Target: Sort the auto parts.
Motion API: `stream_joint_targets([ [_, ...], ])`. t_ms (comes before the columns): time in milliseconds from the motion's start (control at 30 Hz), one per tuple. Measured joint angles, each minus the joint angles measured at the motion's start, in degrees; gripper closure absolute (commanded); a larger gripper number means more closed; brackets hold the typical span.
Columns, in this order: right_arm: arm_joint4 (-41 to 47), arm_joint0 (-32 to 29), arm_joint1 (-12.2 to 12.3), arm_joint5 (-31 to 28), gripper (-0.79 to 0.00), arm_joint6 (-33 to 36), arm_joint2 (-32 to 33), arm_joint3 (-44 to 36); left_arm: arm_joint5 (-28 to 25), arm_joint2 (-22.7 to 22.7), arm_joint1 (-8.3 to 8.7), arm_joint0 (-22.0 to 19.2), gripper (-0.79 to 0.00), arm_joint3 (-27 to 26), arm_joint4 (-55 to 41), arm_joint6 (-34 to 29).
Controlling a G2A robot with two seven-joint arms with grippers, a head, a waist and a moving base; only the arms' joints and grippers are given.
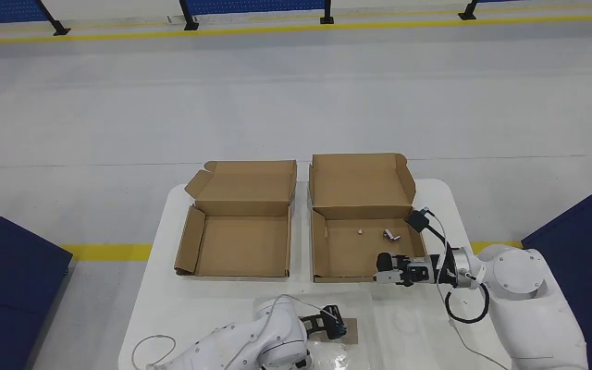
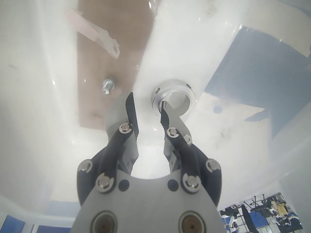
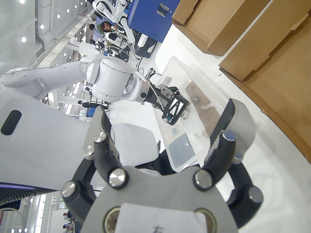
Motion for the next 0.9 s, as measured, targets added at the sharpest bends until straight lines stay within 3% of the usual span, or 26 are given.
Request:
stream_joint_targets([
  [333, 0.0, 0.0, 0.0, 0.0, -0.785, 0.0, 0.0, 0.0, -2.4, -0.7, 0.37, 1.3, -0.212, -1.8, -0.1, -0.6],
  [900, 0.0, 0.0, 0.0, 0.0, -0.785, 0.0, 0.0, 0.0, -0.9, 0.0, -0.54, 2.0, -0.292, -1.3, 3.6, -1.1],
])
